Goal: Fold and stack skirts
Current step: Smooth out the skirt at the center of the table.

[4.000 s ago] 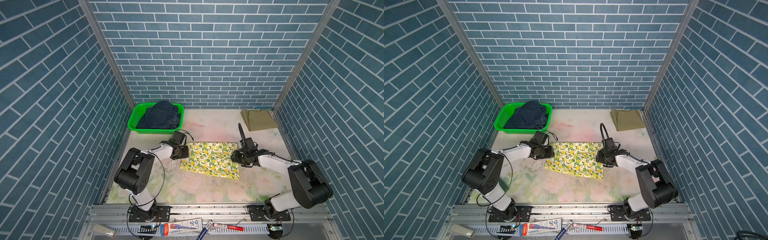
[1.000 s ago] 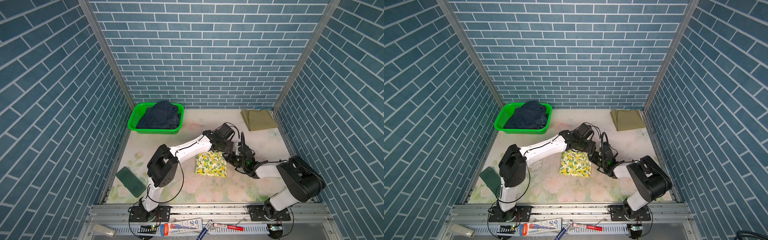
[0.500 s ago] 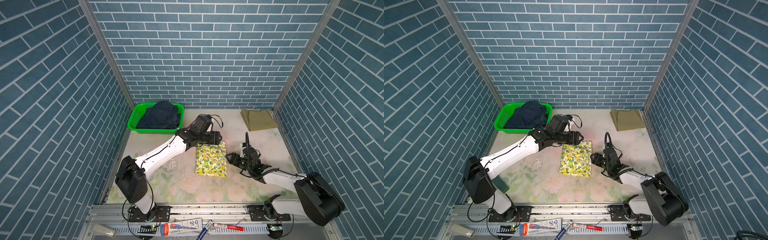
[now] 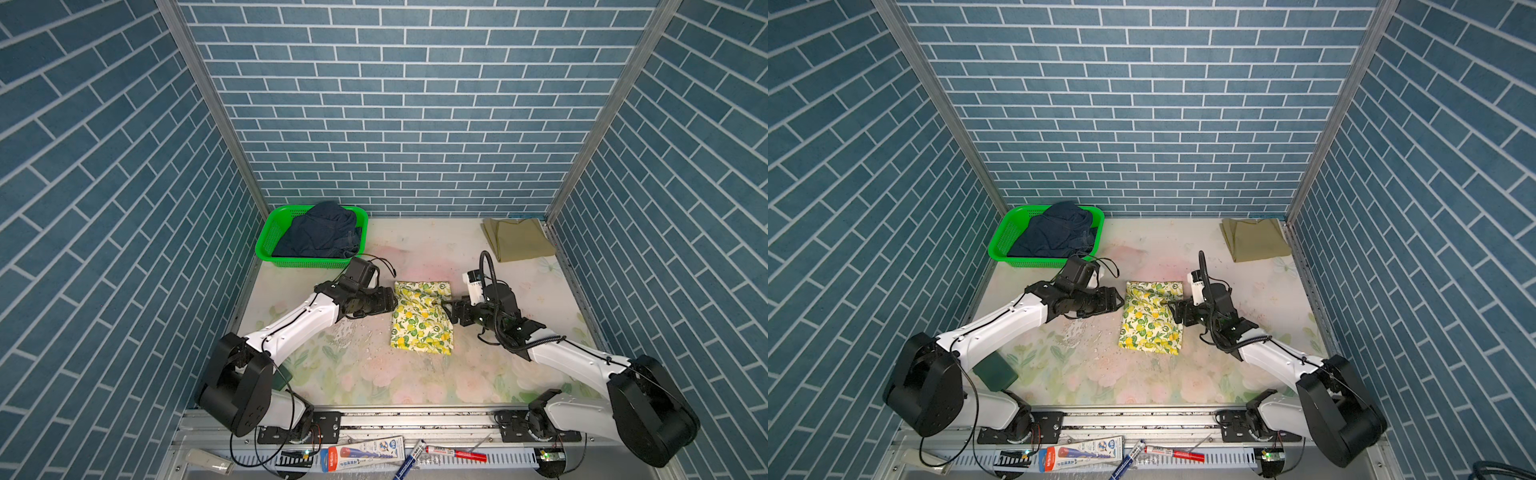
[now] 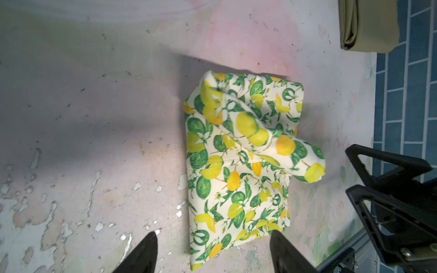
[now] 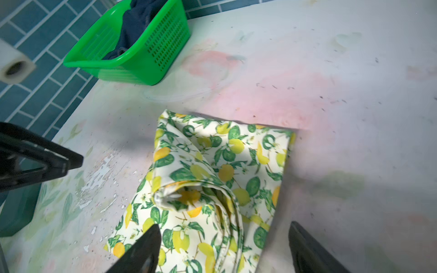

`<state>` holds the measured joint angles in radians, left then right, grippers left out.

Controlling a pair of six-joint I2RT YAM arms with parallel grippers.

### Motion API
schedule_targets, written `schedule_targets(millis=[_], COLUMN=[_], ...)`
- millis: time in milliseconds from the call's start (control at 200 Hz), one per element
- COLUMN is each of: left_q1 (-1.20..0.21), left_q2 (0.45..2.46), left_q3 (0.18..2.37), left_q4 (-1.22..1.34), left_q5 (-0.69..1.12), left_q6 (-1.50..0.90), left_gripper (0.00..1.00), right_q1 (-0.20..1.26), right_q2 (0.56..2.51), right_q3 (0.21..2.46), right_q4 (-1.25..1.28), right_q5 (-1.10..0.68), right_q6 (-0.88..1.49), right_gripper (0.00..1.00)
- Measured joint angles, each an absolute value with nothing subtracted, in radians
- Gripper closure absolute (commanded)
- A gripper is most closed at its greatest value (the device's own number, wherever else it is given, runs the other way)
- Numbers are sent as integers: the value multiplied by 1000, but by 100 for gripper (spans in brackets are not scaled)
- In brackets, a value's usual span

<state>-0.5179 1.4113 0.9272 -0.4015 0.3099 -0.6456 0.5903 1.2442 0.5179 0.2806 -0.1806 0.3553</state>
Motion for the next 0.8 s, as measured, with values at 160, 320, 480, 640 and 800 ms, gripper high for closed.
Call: schedule_targets(millis=[160,320,480,640,800], left_q1=[-488,-484,-481,-478,-477], left_q2=[1401,1400,1402,1405,1420], left_q3=[883,874,870,869,869], left_q4=[-387,-361,-346,-328,-322], left_q5=[342,363,372,379,379], left_q6=[-648,-648,-648,-648,-647], left_gripper=[24,24,24,24,25], right_q1=[631,651,661,668,668], right_q2=[1317,1408,1496,1559,1562], right_q3=[590,659,718,748,756], right_q4=[282,262,243,237,214], right_q5=[-224,-237,-244,-247,-250], right_q6=[245,164,112,81,72], right_gripper=[16,17,22,55,98])
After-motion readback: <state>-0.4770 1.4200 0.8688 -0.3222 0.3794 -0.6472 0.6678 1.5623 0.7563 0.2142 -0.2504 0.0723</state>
